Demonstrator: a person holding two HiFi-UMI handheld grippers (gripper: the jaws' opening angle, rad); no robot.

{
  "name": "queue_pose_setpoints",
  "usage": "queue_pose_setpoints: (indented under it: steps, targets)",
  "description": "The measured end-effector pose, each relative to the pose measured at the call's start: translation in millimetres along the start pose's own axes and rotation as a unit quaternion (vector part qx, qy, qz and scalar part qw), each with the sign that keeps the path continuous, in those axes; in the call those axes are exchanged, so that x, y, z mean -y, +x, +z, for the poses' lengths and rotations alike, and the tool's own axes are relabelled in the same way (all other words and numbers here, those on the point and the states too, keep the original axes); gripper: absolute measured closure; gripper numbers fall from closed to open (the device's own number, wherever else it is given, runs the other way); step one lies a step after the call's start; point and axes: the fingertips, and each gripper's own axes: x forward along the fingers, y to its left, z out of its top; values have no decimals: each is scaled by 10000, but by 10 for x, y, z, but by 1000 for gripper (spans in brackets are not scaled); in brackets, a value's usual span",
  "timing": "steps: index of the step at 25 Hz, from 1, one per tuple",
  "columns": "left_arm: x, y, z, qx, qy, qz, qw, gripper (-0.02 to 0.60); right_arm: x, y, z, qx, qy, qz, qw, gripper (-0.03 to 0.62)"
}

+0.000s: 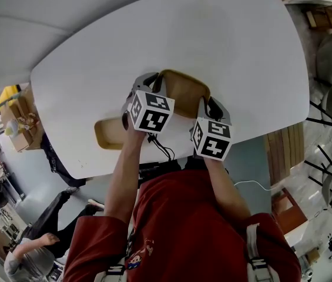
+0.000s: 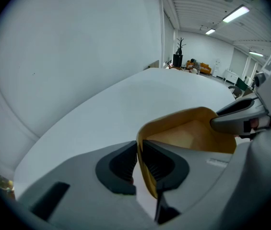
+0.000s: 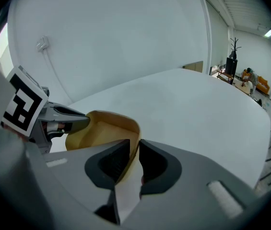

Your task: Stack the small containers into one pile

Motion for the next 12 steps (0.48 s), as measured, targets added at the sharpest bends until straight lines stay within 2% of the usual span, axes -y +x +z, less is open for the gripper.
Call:
queue_pose_setpoints:
  steps: [12]
  targets:
    - [36, -281, 147, 337, -294, 300, 9985, 538, 68, -133, 222, 306, -161, -30, 9994, 554]
